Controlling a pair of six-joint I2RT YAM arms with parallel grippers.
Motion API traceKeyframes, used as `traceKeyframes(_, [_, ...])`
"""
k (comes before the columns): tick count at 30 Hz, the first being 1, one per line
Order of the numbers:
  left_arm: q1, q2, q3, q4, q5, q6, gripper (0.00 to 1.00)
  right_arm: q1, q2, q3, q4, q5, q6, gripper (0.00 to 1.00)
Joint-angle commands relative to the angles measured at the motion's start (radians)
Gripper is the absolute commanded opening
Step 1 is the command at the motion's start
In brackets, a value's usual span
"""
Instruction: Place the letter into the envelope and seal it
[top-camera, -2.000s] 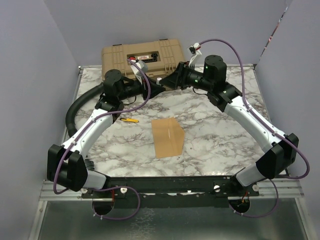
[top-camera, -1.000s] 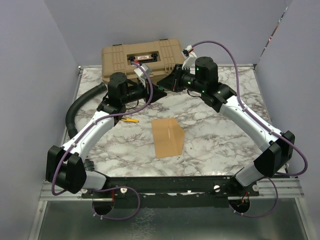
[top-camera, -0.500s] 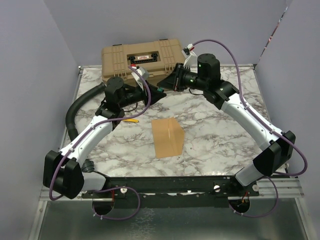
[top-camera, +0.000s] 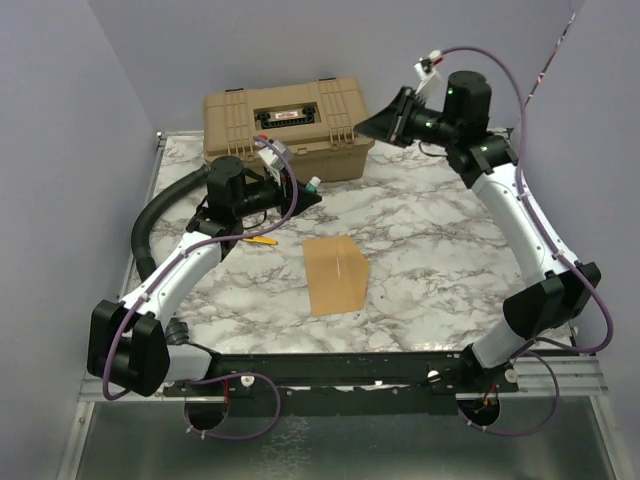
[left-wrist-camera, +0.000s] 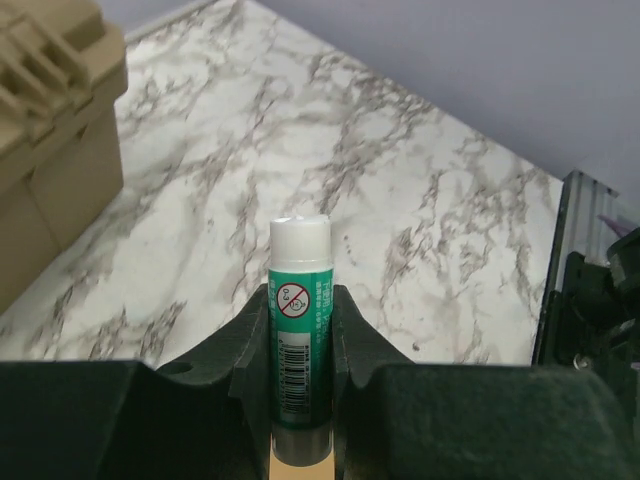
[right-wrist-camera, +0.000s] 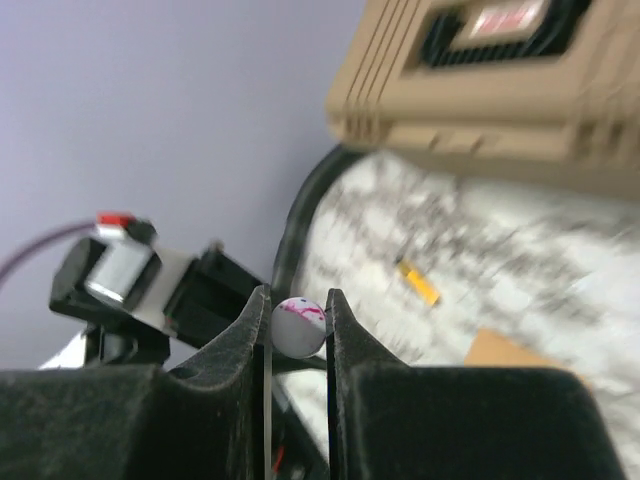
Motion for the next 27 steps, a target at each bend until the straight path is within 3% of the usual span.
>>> traceKeyframes(1, [0.024,0.011,-0.018,-0.105,0.012,0.047,0.00,-0.073,0.052,0.166,-0.204,-0.074,-0.091,0.00])
traceKeyframes(5, [0.023,0.016,-0.021,-0.105,0.006,0.044,0.00,-0.073,0.050,0.130,-0.209,-0.044,-0.144,0.00])
traceKeyframes(10, [0.024,0.013,-0.008,-0.092,-0.010,0.021,0.00,-0.073,0.017,-0.016,-0.177,0.279,-0.303,0.00])
traceKeyframes(13, [0.024,0.014,0.000,-0.072,-0.014,-0.005,0.00,-0.067,-0.016,-0.205,-0.039,0.492,-0.379,0.00])
traceKeyframes(18, [0.024,0.009,-0.003,-0.026,-0.035,-0.050,0.00,-0.045,-0.043,-0.557,0.228,0.714,-0.407,0.00])
traceKeyframes(27, [0.024,0.013,-0.013,-0.001,-0.039,-0.099,0.00,0.022,0.005,-0.813,0.479,0.920,-0.416,0.01])
